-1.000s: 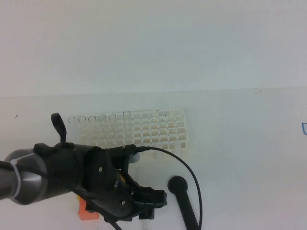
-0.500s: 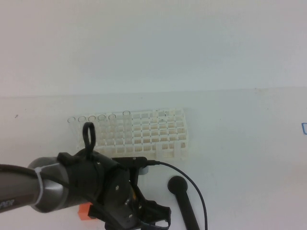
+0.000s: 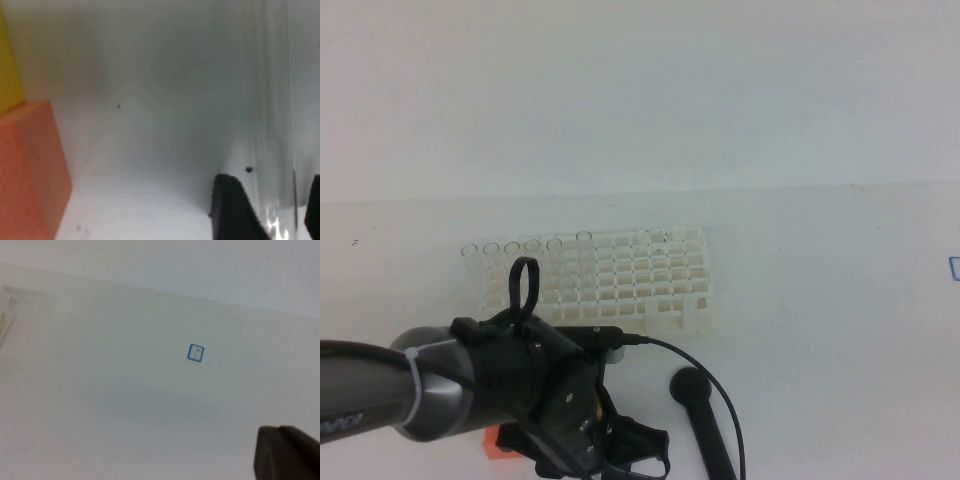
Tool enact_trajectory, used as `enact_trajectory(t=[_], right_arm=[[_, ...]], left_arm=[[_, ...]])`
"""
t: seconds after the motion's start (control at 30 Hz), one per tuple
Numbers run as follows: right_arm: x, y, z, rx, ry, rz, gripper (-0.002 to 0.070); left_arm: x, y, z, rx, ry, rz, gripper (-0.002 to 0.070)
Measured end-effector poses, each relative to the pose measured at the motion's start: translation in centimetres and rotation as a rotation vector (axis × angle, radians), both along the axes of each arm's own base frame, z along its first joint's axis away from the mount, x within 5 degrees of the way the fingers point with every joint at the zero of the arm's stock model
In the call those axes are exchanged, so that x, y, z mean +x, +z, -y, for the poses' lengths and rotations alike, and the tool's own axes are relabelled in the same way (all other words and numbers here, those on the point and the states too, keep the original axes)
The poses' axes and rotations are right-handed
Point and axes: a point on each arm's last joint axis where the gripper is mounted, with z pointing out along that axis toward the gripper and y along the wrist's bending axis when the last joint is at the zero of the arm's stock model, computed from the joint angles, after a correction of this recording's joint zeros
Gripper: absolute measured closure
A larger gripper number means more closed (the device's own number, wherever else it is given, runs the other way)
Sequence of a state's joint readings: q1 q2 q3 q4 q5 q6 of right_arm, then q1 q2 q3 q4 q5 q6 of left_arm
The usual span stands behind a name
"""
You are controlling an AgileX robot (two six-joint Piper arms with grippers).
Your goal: Place the test tubes
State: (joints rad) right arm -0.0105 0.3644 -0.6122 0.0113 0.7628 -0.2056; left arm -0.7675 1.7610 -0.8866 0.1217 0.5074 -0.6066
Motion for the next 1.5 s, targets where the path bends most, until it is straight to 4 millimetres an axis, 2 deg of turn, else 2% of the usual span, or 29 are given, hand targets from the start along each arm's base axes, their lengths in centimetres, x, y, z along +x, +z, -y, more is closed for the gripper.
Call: enact_trajectory(t=[0.3, 0.5, 0.63, 0.77, 0.93, 1.07, 1.23, 1.37, 1.5], right_arm=[[0.0, 0.0, 0.0, 0.0, 0.0, 0.0, 0.0678], [0.0, 0.0, 0.0, 0.0, 0.0, 0.0, 0.0678], [0.0, 0.0, 0.0, 0.0, 0.0, 0.0, 0.0678], [0.0, 0.1, -0.3, 0.045, 0.015, 0.01, 0.0678], [0.2, 0.7, -1.4, 0.22, 0.068, 0.066, 0.0678], [0.2, 1.6, -2.6, 0.353, 0.162, 0.135, 0.0678], [0.1, 2.8, -3.9, 0.357, 0.344, 0.246, 0.0678], [0.5, 3.4, -4.8, 0.381, 0.464, 0.284, 0.0678], [1.3, 3.5, -6.2, 0.382, 0.667, 0.27, 0.0678]], left_arm=[[0.0, 0.0, -0.1, 0.003, 0.011, -0.001, 0.0552], [0.0, 0.0, 0.0, 0.001, 0.017, -0.001, 0.0567], [-0.3, 0.7, -0.3, 0.001, 0.03, -0.006, 0.0567], [-0.3, 4.4, -0.5, -0.038, 0.039, 0.042, 0.0568], [-1.5, 10.6, -1.7, -0.151, 0.028, 0.169, 0.0568], [-3.1, 16.0, -3.5, -0.287, -0.003, 0.364, 0.0568], [-5.3, 21.7, -6.0, -0.443, -0.055, 0.651, 0.0568], [-7.1, 23.8, -7.5, -0.551, -0.062, 0.76, 0.0568], [-8.6, 22.5, -8.4, -0.635, -0.127, 0.874, 0.0568]])
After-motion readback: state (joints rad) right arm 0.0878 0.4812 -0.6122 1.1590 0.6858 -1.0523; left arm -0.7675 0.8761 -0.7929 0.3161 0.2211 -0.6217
